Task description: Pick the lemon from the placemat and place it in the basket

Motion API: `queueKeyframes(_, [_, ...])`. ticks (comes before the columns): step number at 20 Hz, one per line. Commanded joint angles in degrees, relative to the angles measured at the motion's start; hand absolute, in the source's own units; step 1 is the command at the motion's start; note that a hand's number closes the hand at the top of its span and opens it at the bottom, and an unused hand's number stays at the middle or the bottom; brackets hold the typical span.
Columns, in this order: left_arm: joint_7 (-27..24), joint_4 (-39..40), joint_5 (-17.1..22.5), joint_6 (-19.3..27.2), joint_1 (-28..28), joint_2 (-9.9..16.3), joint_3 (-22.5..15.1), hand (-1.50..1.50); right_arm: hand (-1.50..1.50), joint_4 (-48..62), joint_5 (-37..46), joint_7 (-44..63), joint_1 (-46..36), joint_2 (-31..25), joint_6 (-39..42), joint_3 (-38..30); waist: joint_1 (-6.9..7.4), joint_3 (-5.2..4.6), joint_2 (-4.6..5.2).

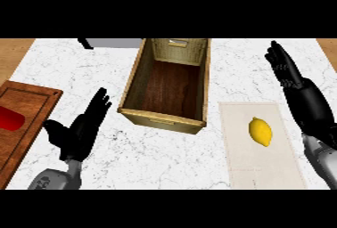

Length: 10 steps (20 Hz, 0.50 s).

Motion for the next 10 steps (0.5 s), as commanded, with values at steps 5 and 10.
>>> queueKeyframes(5, [-1.4,1.4,-5.1,4.8,-2.1,7.4,8.3,0.00,1.50,14.6,-3.7,2.0,4.5,-9.4,3.5,-12.4,-1.04,0.87,0.15])
queueKeyframes(10, [5.2,0.0,-5.3,3.7,-5.0,9.5,8.5,0.00,-1.50,18.0,4.5,-10.7,3.6,4.6,-5.9,-7.5,-0.31,0.81,-0.11])
